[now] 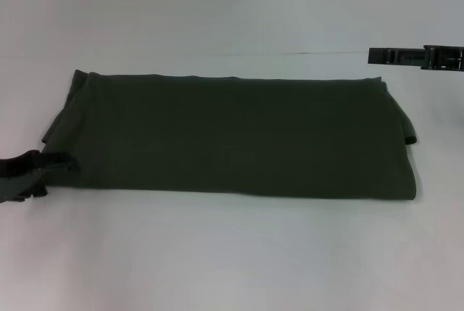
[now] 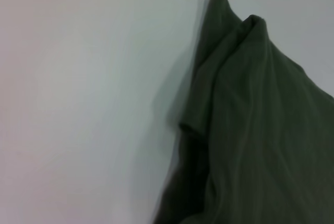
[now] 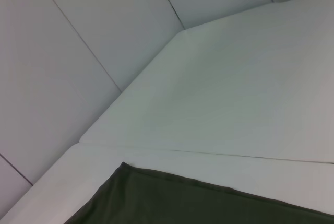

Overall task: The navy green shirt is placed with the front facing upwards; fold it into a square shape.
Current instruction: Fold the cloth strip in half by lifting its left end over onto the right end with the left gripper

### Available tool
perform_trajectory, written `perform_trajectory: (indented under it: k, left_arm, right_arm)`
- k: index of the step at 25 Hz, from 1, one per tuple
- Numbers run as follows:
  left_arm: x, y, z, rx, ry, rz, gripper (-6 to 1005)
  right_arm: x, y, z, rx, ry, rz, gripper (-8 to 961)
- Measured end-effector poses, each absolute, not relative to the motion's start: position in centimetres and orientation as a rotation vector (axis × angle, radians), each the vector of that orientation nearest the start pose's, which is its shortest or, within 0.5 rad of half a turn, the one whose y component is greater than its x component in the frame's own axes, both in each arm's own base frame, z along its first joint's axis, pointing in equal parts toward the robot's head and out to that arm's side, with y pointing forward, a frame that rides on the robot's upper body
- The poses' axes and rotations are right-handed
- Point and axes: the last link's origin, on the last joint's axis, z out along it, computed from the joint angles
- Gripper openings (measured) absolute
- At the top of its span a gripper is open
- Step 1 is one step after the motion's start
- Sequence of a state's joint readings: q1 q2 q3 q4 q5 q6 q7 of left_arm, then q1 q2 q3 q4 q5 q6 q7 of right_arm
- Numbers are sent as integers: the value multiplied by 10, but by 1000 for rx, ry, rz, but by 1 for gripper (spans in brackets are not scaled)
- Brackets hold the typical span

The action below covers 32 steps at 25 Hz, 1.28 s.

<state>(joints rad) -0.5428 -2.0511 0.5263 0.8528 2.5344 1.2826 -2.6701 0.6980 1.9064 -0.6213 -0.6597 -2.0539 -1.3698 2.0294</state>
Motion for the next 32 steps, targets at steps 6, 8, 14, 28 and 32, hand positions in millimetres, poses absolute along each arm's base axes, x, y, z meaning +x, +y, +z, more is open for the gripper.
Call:
perform_trajectory:
  k: [6, 8, 14, 28, 32]
  left_arm:
    - [-342, 354, 59, -1703, -1978, -337, 877]
    - [-342, 354, 59, -1704, -1977, -338, 877]
    - [-343, 354, 56, -1701, -1985, -336, 876]
    - [-346, 358, 57, -1676, -1961, -342, 877]
    - [-344, 363, 59, -1669, -1940, -350, 876]
  right_arm:
    - [251, 415, 85, -2352, 1218, 666, 905]
    - [252, 415, 85, -2351, 1219, 665, 905]
    - [253, 415, 85, -2349, 1220, 664, 905]
    - [253, 414, 86, -2346, 1222, 664, 904]
    - [253, 414, 85, -2346, 1223, 664, 904]
